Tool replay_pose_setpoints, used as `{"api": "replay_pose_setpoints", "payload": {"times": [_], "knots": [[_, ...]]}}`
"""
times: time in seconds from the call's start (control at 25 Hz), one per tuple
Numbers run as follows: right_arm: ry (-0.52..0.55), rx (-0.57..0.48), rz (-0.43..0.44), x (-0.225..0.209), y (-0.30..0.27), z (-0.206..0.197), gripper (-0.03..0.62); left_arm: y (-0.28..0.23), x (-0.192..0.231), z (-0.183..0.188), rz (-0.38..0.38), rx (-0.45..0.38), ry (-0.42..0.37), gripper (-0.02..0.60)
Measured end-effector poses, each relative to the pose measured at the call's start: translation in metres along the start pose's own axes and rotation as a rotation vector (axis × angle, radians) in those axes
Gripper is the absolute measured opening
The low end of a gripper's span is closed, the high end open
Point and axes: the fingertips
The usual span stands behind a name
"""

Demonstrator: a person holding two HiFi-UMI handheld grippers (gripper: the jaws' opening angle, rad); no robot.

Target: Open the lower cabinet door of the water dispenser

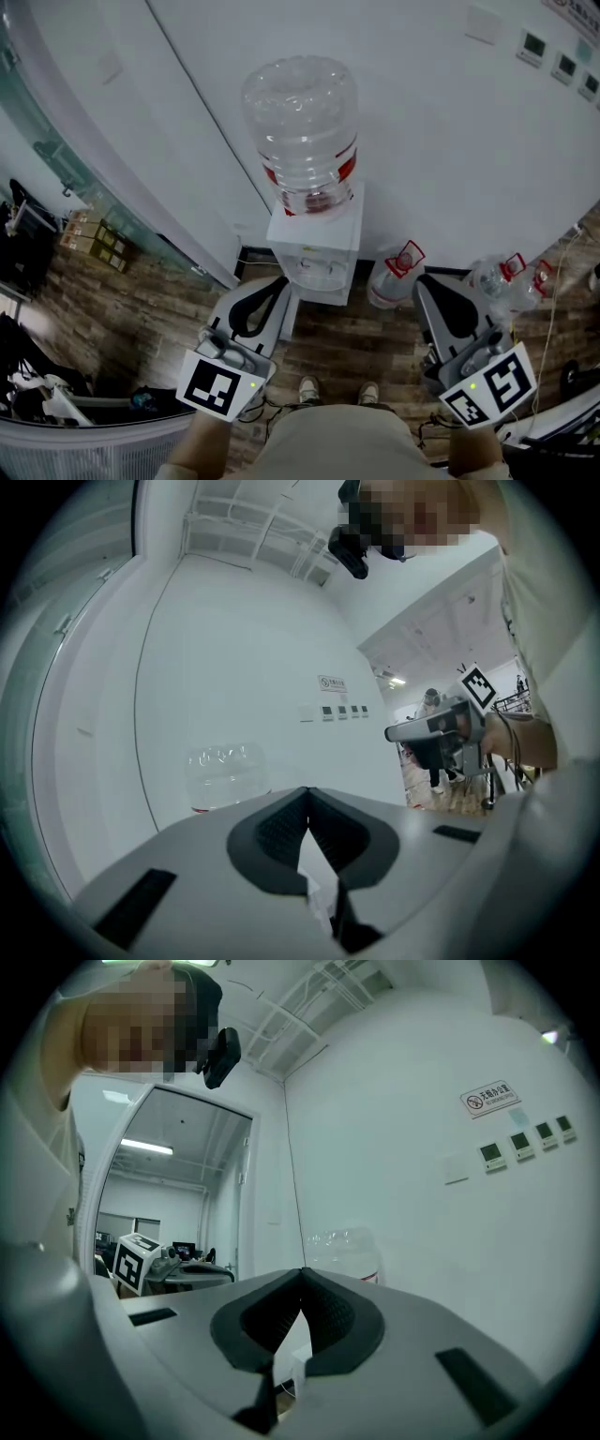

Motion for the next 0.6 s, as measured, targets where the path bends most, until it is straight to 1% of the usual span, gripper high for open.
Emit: {"api": "replay_pose_setpoints", "payload": {"times": [0.24, 0.4, 0.6], "knots": [[0.011, 0.0, -0.007, 0.0, 0.0021, -0.0019, 0.006, 0.0026, -0.0037, 0.0017, 0.001, -0.003, 0.013, 0.006], [0.037, -0.007, -0.016, 0.0021, 0.0027, -0.0004, 0.006, 0.0052, -0.0037, 0.0035, 0.004, -0.006, 0.015, 0.006], [0.039, -0.002, -0.006, 0.0068, 0.0016, -0.0012, 0.006, 0.009, -0.0031, 0.0053, 0.011, -0.009, 0.02, 0.006]]}}
Point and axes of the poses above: the fingertips, and each gripper's own axes: y backward along the fingers, x to its left, z out of its top, and after that the axes turned 10 degrees about -x, right-handed
